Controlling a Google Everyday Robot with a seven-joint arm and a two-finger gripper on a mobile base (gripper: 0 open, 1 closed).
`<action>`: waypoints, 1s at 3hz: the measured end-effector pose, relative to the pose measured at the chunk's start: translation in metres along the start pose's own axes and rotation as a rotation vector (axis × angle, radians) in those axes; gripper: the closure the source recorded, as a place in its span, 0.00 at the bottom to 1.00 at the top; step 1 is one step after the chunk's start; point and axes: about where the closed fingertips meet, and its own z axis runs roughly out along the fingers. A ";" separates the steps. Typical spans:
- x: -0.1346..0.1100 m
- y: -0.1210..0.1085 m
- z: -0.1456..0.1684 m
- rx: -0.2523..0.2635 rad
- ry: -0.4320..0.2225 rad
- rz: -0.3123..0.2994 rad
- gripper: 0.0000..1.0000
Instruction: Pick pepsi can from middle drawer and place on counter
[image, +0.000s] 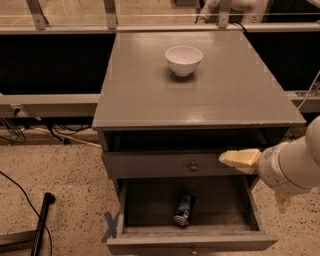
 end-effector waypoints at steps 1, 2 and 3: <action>-0.013 -0.003 0.050 0.098 -0.146 -0.005 0.00; -0.036 -0.001 0.101 0.184 -0.226 -0.075 0.00; -0.051 0.005 0.140 0.210 -0.234 -0.130 0.00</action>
Offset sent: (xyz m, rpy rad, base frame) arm 0.0131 0.0683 -0.1710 0.3323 -0.0282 0.2883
